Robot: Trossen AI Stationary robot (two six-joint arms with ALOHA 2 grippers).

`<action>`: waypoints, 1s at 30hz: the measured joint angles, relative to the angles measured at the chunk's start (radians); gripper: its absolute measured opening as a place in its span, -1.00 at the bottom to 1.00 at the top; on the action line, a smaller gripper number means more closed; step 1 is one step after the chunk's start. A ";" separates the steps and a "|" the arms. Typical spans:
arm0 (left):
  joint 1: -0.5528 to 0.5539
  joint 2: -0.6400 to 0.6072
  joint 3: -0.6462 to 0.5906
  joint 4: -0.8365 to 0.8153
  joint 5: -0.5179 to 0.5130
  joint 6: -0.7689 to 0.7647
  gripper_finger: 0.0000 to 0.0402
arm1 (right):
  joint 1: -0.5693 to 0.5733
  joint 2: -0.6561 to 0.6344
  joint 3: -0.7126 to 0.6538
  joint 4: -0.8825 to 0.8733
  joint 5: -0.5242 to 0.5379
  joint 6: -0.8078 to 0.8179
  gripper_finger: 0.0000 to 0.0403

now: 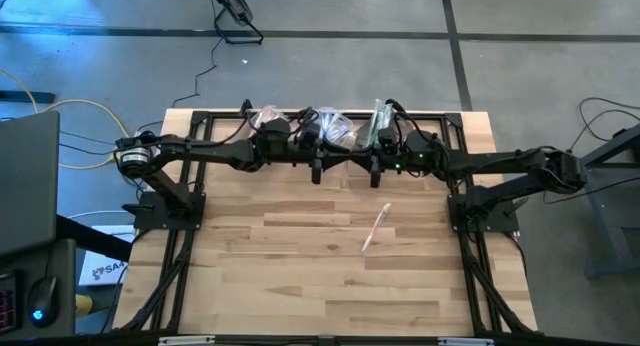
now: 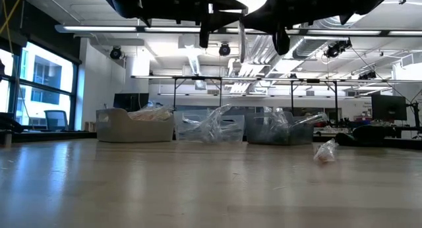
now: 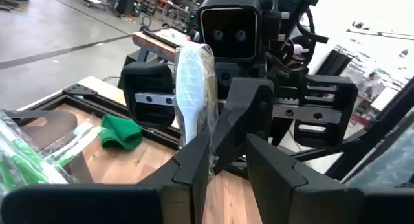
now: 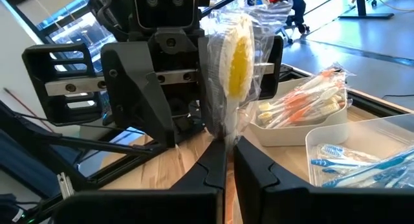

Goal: Pick & Place Toothbrushes
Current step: Put the orange toothbrush into the white bin

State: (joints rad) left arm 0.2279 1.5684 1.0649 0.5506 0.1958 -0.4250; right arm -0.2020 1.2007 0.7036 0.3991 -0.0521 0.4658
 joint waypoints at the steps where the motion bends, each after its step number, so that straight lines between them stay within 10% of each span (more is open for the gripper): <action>1: 0.000 0.000 0.000 -0.001 -0.011 0.000 -0.51 | 0.000 0.000 0.000 0.000 0.000 -0.003 -0.98; 30: 0.018 -0.061 0.000 -0.029 -0.071 0.050 -0.51 | 0.027 -0.123 0.002 -0.079 0.085 -0.072 -0.98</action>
State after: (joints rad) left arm 0.2459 1.5078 1.0649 0.5217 0.1246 -0.3753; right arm -0.1749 1.0779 0.7059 0.3202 0.0327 0.3942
